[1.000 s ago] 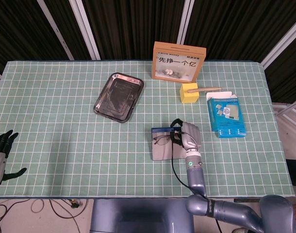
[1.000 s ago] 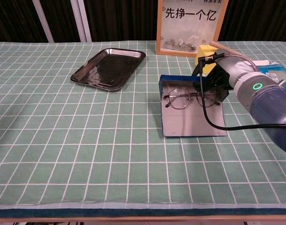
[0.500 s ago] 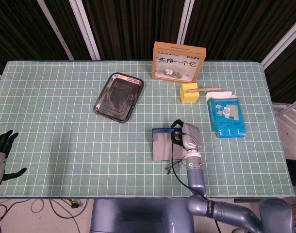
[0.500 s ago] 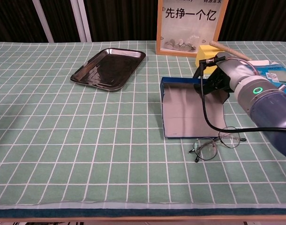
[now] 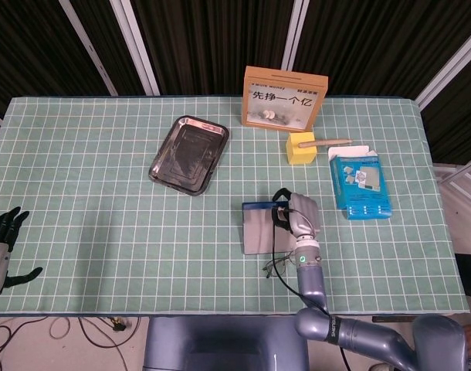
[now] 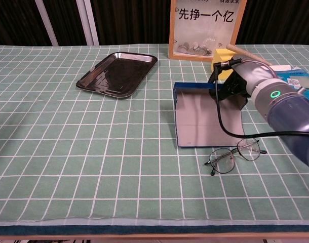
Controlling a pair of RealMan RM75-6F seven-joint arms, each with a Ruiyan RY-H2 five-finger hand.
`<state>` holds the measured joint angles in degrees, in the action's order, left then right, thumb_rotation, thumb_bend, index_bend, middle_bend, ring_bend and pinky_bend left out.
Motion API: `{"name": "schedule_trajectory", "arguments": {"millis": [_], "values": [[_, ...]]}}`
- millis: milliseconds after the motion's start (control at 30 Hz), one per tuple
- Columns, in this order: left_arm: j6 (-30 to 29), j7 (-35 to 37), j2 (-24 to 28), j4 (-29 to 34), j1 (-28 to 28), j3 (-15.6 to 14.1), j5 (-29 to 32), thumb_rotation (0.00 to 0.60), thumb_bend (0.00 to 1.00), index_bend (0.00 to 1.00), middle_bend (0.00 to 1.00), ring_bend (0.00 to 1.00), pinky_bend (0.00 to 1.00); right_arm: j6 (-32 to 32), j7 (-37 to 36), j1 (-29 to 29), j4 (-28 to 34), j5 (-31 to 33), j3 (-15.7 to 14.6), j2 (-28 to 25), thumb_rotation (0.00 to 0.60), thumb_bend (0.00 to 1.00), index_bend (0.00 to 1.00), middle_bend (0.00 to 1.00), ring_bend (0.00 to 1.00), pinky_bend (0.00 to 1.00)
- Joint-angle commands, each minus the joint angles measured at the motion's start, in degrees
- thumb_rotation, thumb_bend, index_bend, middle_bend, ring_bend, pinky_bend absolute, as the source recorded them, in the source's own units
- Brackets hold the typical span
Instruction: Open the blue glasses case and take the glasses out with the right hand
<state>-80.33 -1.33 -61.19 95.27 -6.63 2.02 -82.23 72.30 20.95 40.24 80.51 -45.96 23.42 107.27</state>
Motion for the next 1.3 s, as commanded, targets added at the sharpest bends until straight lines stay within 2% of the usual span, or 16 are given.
{"name": "schedule_trajectory", "arguments": {"millis": [33, 500, 533, 567, 633, 733, 800, 933, 1133, 1233, 1300], "values": [[-0.03, 0.01, 0.01, 0.03, 0.01, -0.01, -0.04, 0.600, 0.07, 0.00, 0.00, 0.00, 0.00, -0.55, 0.86, 0.84, -0.90, 0.19, 0.72, 0.38, 0.600, 0.52, 0.75, 0.98, 0.99, 1.00], [-0.05, 0.35, 0.06, -0.02, 0.02, 0.03, -0.07, 0.600, 0.07, 0.00, 0.00, 0.00, 0.00, -4.15, 5.62, 6.62, -11.01, 2.91, 5.69, 1.56, 0.600, 0.51, 0.74, 0.98, 0.98, 1.00], [-0.06, 0.32, 0.06, 0.00, 0.02, -0.01, -0.12, 0.600, 0.07, 0.00, 0.00, 0.00, 0.00, -4.26, 5.87, 6.90, -11.42, 3.27, 6.11, 1.51, 0.600, 0.50, 0.70, 0.98, 0.98, 1.00], [-0.06, 0.27, 0.05, 0.05, 0.02, -0.02, -0.15, 0.600, 0.07, 0.00, 0.00, 0.00, 0.00, -4.29, 6.21, 7.20, -11.83, 3.66, 6.56, 1.43, 0.600, 0.48, 0.62, 0.97, 0.98, 0.99], [-0.05, 0.23, 0.04, 0.15, 0.01, -0.04, -0.19, 0.600, 0.07, 0.00, 0.00, 0.00, 0.00, -4.60, 7.50, 7.59, -12.10, 4.84, 7.04, 1.15, 0.600, 0.44, 0.38, 0.97, 0.97, 0.99], [-0.09, 0.12, 0.07, 0.21, 0.04, -0.08, -0.23, 0.600, 0.07, 0.00, 0.00, 0.00, 0.00, -4.80, 9.30, 7.66, -11.15, 6.51, 7.36, 0.34, 0.600, 0.39, 0.11, 0.97, 0.97, 0.99], [-0.12, 0.06, 0.05, 0.20, 0.04, -0.10, -0.29, 0.600, 0.07, 0.00, 0.00, 0.00, 0.00, -4.89, 9.77, 7.48, -10.35, 7.06, 7.31, -0.10, 0.600, 0.37, 0.03, 0.97, 0.97, 0.99], [-0.22, -0.11, -0.01, 0.25, 0.09, -0.22, -0.52, 0.600, 0.07, 0.00, 0.00, 0.00, 0.00, -4.90, 11.55, 6.91, -7.84, 8.38, 6.54, -1.40, 0.600, 0.31, 0.00, 0.97, 0.97, 0.99], [-0.55, -0.07, 0.03, 0.31, 0.24, -0.23, -0.66, 0.600, 0.07, 0.00, 0.00, 0.00, 0.00, -4.13, 12.22, 5.71, -2.96, 8.42, 5.25, -3.60, 0.600, 0.29, 0.00, 0.96, 0.96, 0.98], [-0.61, -0.05, 0.06, 0.30, 0.29, -0.27, -0.71, 0.600, 0.07, 0.00, 0.00, 0.00, 0.00, -3.54, 11.67, 4.35, 0.13, 6.65, 3.64, -5.51, 0.600, 0.29, 0.00, 0.92, 0.92, 0.91], [-0.70, -0.08, 0.08, 0.31, 0.33, -0.28, -0.76, 0.600, 0.07, 0.00, 0.00, 0.00, 0.00, -2.87, 10.75, 2.66, 3.72, 4.81, 2.21, -7.67, 0.600, 0.29, 0.00, 0.82, 0.84, 0.81]]}}
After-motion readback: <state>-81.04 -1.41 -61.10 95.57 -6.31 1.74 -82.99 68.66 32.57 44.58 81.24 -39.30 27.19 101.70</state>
